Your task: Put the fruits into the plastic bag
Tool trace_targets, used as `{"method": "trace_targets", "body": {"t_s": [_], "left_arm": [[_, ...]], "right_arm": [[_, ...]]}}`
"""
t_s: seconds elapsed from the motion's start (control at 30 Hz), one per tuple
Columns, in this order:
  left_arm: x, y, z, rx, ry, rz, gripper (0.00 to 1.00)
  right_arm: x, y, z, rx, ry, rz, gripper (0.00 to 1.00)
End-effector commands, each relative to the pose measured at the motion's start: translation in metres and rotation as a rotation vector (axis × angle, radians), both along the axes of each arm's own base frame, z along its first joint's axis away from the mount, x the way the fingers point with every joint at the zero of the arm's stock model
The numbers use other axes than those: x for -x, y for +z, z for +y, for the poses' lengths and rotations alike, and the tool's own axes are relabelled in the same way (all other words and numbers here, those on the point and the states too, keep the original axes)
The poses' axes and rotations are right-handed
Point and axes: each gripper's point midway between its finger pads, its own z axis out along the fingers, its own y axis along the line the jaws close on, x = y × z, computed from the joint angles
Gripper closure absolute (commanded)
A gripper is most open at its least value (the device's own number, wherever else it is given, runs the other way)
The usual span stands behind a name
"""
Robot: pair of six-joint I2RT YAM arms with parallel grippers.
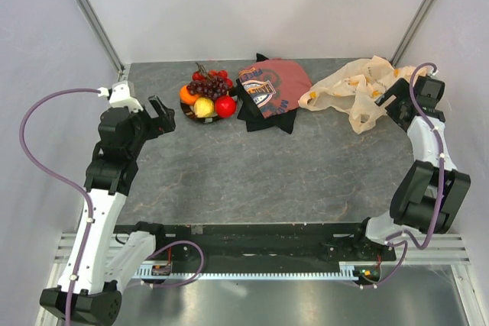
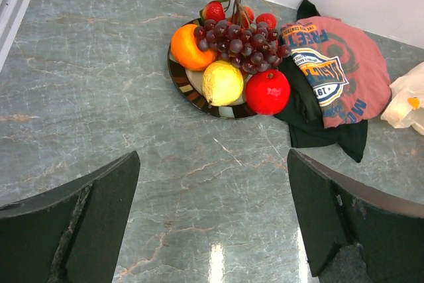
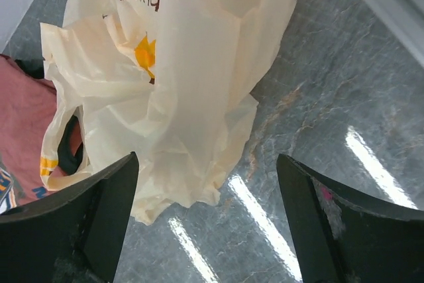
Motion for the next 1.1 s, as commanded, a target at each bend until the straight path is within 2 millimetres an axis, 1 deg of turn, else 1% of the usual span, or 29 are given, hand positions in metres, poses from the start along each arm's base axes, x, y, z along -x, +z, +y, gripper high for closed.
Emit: {"method": "trace_targets", "body": {"t_s": [0.0,0.1,0.13,0.2,0.23,0.27,0.3,0.33,0.37,0.43,0.47,0.53,0.57,0.6,0.63,0.67,0.7,0.73,0.77,0.8,0.83,0.87,0.9,0.93,0.97,1.0,1.03,1.07], "left_arm": [[0.006,0.0,-0.005,0.067,-0.004,-0.016,0.01],[0.014,-0.006,-0.005,0.082,0.001,-0.011,0.01],[0.017,-0.004,-0.004,0.085,0.001,-0.021,0.01],[0.022,-0.008,-0.004,0.084,-0.002,-0.012,0.01],[0.025,-0.007,-0.003,0.084,-0.001,-0.02,0.01],[0.028,-0.009,-0.003,0.082,-0.003,-0.011,0.01],[0.029,-0.012,-0.004,0.08,-0.009,-0.004,0.02],[0.031,-0.012,-0.005,0.082,-0.017,-0.007,0.02],[0.032,-0.014,-0.007,0.085,-0.027,-0.003,0.02],[0.034,-0.016,-0.016,0.097,-0.08,0.004,0.04],[0.035,-0.019,-0.027,0.107,-0.139,0.016,0.05],[0.034,-0.02,-0.038,0.105,-0.208,0.013,0.08],[0.033,-0.022,-0.048,0.12,-0.269,0.02,0.08],[0.031,-0.021,-0.054,0.127,-0.301,0.01,0.08],[0.03,-0.02,-0.061,0.136,-0.337,0.007,0.08],[0.03,-0.023,-0.071,0.16,-0.395,0.021,0.08],[0.027,-0.019,-0.078,0.173,-0.424,0.001,0.08],[0.028,-0.018,-0.086,0.184,-0.462,-0.002,0.08],[0.029,-0.016,-0.095,0.199,-0.499,-0.005,0.08],[0.026,-0.018,-0.102,0.202,-0.521,0.002,0.08],[0.029,-0.013,-0.117,0.2,-0.574,-0.016,0.08],[0.029,-0.012,-0.125,0.196,-0.599,-0.021,0.08],[0.028,-0.011,-0.136,0.193,-0.627,-0.019,0.08],[0.034,-0.006,-0.157,0.192,-0.697,-0.038,0.08],[0.034,-0.001,-0.168,0.197,-0.727,-0.049,0.08],[0.036,0.001,-0.18,0.202,-0.76,-0.055,0.08],[0.041,-0.005,-0.203,0.211,-0.825,-0.027,0.08],[0.043,0.007,-0.218,0.239,-0.877,-0.062,0.08]], "right_arm": [[-0.027,0.021,0.011,-0.096,0.046,-0.123,0.08],[-0.034,0.009,0.019,-0.157,0.066,-0.129,0.09],[-0.038,0.01,0.02,-0.168,0.069,-0.154,0.09],[-0.039,0.006,0.027,-0.215,0.077,-0.171,0.09],[-0.042,0.009,0.027,-0.218,0.082,-0.198,0.09],[-0.043,0.006,0.027,-0.221,0.078,-0.199,0.1],[-0.042,0.0,0.027,-0.22,0.074,-0.191,0.11],[-0.042,-0.01,0.026,-0.224,0.068,-0.168,0.12],[-0.041,-0.017,0.025,-0.226,0.065,-0.151,0.19],[-0.04,-0.024,0.026,-0.223,0.074,-0.133,0.27],[-0.04,-0.025,0.026,-0.223,0.076,-0.133,0.4],[-0.039,-0.018,0.029,-0.225,0.095,-0.146,0.59],[-0.037,-0.014,0.031,-0.228,0.102,-0.15,0.8],[-0.034,-0.004,0.035,-0.235,0.11,-0.159,0.89],[-0.031,0.002,0.038,-0.246,0.114,-0.165,0.92],[-0.028,0.007,0.044,-0.262,0.122,-0.17,0.95],[-0.021,0.02,0.05,-0.265,0.131,-0.182,0.96],[-0.015,0.025,0.055,-0.265,0.133,-0.187,0.98],[-0.008,0.027,0.064,-0.28,0.135,-0.182,1.0],[0.001,0.046,0.07,-0.267,0.144,-0.224,1.0],[0.007,0.053,0.075,-0.267,0.145,-0.238,1.0],[0.012,0.058,0.083,-0.272,0.153,-0.25,1.0],[0.02,0.074,0.09,-0.273,0.157,-0.285,1.0],[0.024,0.077,0.095,-0.272,0.163,-0.284,1.0],[0.025,0.084,0.111,-0.274,0.2,-0.287,1.0],[0.029,0.086,0.12,-0.291,0.21,-0.281,1.0],[0.031,0.087,0.128,-0.303,0.225,-0.277,1.0],[0.034,0.087,0.144,-0.322,0.267,-0.272,1.0]]}}
